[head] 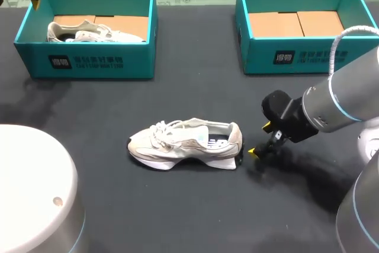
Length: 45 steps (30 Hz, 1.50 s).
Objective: Take the shoe out of the shoebox, open the shoe tongue, remove and reinsert the insole, then place the shoe into the shoebox
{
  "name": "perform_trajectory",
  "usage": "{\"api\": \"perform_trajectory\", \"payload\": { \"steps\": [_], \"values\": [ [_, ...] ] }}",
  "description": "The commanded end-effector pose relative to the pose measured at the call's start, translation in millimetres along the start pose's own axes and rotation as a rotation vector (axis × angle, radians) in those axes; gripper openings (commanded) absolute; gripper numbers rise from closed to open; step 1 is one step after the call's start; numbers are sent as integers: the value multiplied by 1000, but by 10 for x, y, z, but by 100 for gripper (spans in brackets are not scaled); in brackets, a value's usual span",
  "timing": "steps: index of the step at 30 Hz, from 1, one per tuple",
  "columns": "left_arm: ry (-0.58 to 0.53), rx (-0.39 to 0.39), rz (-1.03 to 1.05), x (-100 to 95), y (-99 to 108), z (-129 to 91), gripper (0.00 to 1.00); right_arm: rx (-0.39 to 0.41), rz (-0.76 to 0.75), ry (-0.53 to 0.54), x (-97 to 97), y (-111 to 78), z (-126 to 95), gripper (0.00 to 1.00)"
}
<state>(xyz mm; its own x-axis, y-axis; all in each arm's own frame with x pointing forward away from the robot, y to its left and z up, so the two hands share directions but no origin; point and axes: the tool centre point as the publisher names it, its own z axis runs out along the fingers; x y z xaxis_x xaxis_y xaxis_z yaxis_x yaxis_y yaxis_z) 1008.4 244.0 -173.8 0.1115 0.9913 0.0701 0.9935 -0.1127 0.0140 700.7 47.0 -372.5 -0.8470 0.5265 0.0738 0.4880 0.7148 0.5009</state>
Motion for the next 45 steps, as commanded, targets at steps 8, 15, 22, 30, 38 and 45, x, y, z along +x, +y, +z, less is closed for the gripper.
{"api": "perform_trajectory", "payload": {
  "steps": [8,15,22,30,38,45],
  "values": [
    [1,-1,1,4,-3,-1,100,-267,-293,147,-281,-483,-190,100],
    [1,-1,1,4,-3,-1,100,-290,-305,147,-297,-502,-221,100],
    [1,-1,1,4,-3,-1,100,-290,-305,147,-297,-502,-221,100],
    [1,-1,1,4,-3,-1,100,-423,-378,182,-372,-605,-245,100],
    [1,-1,1,4,-3,-1,100,-505,-245,216,-474,-774,-107,100],
    [1,-1,1,4,-3,-1,100,-511,-239,217,-448,-734,-131,100]
  ]
}}
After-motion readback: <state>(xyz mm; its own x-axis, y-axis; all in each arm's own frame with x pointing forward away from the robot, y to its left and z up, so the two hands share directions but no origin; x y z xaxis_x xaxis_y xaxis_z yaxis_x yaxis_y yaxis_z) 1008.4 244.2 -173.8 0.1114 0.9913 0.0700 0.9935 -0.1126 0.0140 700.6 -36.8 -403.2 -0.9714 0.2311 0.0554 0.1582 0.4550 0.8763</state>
